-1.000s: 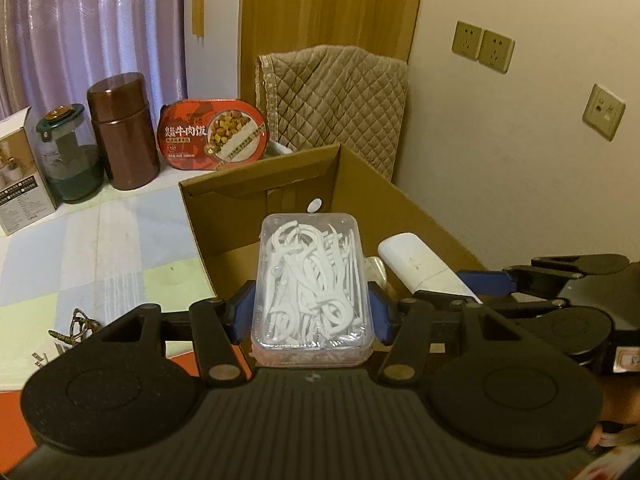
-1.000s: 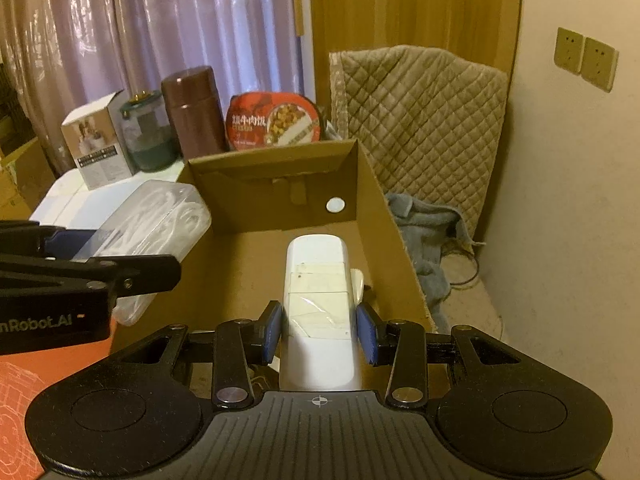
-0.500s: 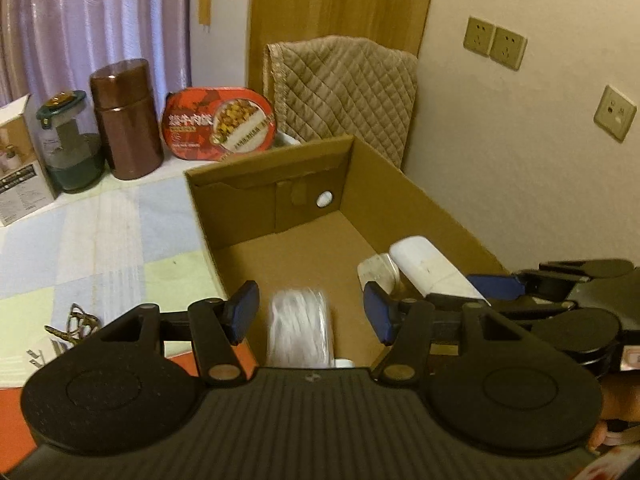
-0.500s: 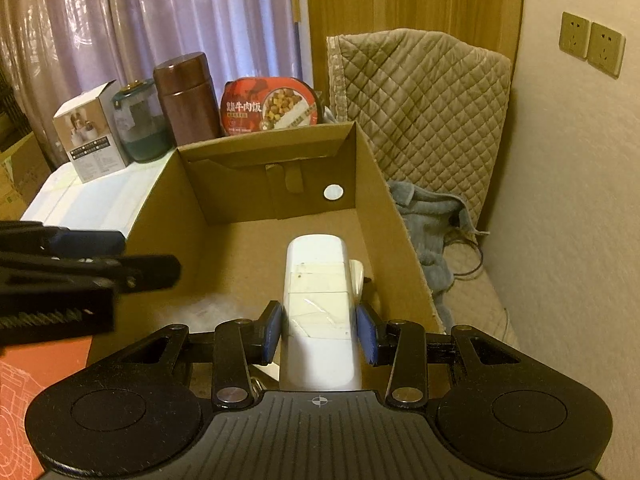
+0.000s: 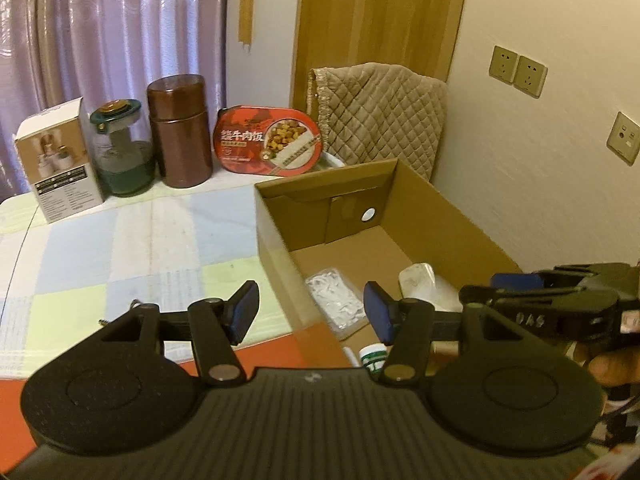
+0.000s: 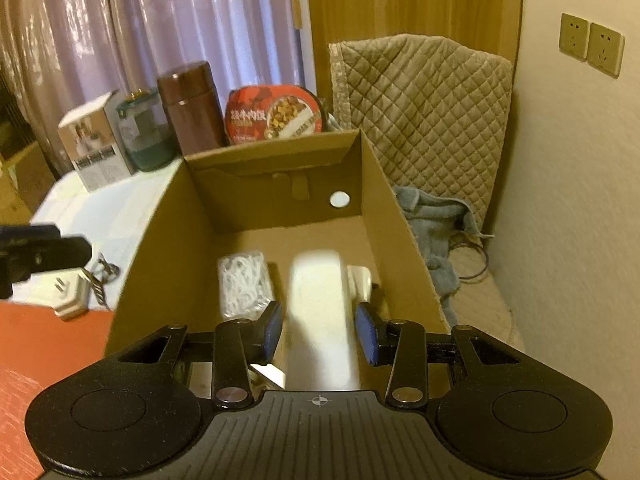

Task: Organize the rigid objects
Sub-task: 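Open the left gripper to drop the clear box while the right gripper releases the remote, then withdraw both grippers from the box back over the orange mat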

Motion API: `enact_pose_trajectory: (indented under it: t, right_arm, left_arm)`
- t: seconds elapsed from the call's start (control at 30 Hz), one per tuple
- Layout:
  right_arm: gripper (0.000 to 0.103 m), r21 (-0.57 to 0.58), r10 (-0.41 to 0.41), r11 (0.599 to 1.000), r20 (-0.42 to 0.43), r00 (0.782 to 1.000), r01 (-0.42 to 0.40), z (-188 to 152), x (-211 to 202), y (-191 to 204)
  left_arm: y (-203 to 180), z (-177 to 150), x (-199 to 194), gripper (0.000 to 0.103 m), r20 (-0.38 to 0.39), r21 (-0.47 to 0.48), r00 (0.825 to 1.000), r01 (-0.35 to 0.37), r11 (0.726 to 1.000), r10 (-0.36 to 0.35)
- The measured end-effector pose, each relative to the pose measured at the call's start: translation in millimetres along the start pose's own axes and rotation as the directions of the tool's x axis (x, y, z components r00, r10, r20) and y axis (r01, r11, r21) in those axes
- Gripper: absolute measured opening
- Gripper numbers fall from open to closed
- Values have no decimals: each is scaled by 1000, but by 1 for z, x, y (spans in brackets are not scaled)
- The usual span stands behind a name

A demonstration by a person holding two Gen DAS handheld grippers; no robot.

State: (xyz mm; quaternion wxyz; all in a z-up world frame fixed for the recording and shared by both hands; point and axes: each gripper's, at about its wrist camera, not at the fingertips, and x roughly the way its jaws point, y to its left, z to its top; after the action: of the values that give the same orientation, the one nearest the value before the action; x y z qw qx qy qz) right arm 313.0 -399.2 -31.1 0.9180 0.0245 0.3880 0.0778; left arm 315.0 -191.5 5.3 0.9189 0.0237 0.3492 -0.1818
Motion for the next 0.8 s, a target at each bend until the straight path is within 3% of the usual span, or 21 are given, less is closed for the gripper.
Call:
enact_pose_trajectory:
  t: [0.17, 0.37, 0.8]
  right_arm:
    - [52, 18, -1, 1000, 36, 999, 0, 4, -18, 5]
    - [55, -1, 24, 1000, 92, 995, -24, 9, -53, 28]
    - [64, -96, 119, 990, 183, 976, -103, 4, -111, 127]
  left_arm:
    - [13, -8, -16, 55, 5, -25, 1000, -16, 1000, 16]
    - [37, -19, -51, 55, 26, -52, 998, -55, 997, 56]
    - [86, -50, -131, 57, 55, -105, 987, -143, 984, 149]
